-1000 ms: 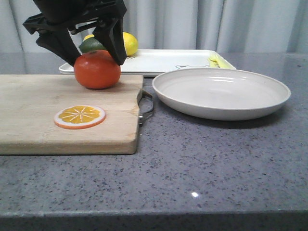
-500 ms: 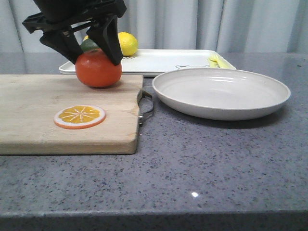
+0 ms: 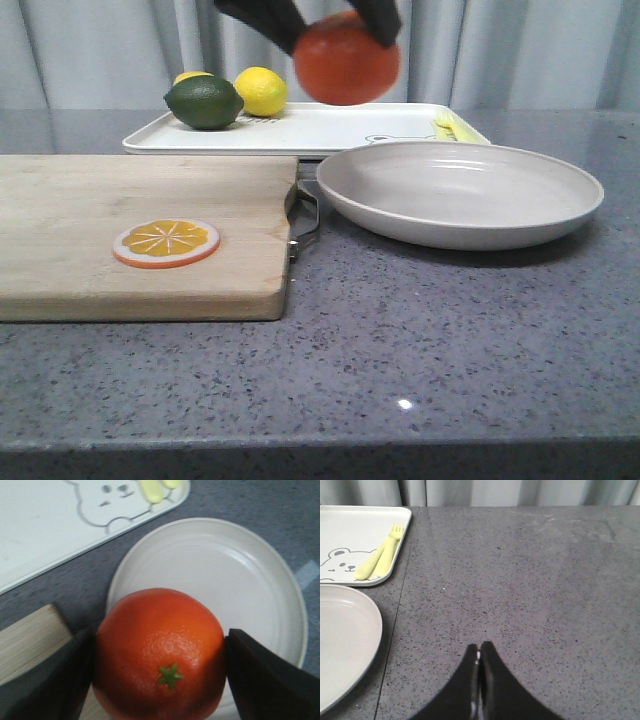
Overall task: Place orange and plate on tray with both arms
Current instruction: 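Lift the orange with the left gripper and lower it onto the white plate, then open the left gripper and raise it away from the plate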
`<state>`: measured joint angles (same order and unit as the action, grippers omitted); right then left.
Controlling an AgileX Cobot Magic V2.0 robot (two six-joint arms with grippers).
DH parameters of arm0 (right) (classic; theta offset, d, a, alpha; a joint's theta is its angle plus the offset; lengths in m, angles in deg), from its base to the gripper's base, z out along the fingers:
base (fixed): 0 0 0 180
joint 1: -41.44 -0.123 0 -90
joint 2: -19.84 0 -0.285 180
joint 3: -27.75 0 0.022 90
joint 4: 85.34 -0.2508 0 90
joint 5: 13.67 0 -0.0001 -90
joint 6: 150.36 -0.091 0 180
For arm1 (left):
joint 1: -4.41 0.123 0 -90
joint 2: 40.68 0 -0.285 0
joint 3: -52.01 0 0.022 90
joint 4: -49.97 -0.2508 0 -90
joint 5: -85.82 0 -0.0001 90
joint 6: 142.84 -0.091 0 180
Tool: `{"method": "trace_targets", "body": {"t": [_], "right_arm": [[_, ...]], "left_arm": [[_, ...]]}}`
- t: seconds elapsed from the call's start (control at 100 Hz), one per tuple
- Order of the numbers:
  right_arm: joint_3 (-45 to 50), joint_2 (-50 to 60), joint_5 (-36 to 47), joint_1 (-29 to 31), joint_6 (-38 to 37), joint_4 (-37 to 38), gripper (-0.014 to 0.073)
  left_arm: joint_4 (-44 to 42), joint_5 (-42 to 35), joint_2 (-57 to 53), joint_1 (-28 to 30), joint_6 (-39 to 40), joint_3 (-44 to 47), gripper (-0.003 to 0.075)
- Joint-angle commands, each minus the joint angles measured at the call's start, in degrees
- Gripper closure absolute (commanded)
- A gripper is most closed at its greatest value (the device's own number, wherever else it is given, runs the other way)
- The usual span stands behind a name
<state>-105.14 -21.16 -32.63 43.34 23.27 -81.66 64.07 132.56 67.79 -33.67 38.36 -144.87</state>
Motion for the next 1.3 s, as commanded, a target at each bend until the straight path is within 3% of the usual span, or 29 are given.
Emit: {"method": "trace_targets", "body": {"t": [0.0, 0.23, 0.71, 0.78, 0.89, 0.98, 1.29], "right_arm": [[-2.1, -0.52, 4.13, 0.33, -0.04, -0.52, 0.0659], [-2.1, -0.52, 2.65, 0.33, -0.04, -0.69, 0.0659], [-2.1, -0.52, 2.43, 0.33, -0.04, -1.73, 0.0659], [-2.1, -0.52, 2.37, 0.33, -0.04, -1.73, 0.0659], [-2.1, -0.52, 2.12, 0.33, -0.04, -1.85, 0.0659], [-2.1, -0.52, 1.7, 0.33, -0.04, -1.85, 0.0659], [-2.1, -0.52, 1.25, 0.33, -0.04, -1.85, 0.0659]], "left_arm": [[1.84, -2.45, 0.04, -2.88, -0.04, -4.85, 0.044], [1.98, 1.32, 8.17, -6.39, 0.79, -13.15, 0.044], [1.74, 1.64, 12.23, -6.34, 0.91, -13.86, 0.0433], [1.49, 1.64, 12.23, -6.26, 0.91, -13.86, 0.0393], [1.51, 1.64, 12.23, -6.26, 0.91, -13.86, 0.0232], [1.51, 1.64, 12.23, -6.26, 0.91, -13.97, 0.0162], [1.36, 3.94, 11.54, -6.26, 0.91, -16.68, 0.0182]]}}
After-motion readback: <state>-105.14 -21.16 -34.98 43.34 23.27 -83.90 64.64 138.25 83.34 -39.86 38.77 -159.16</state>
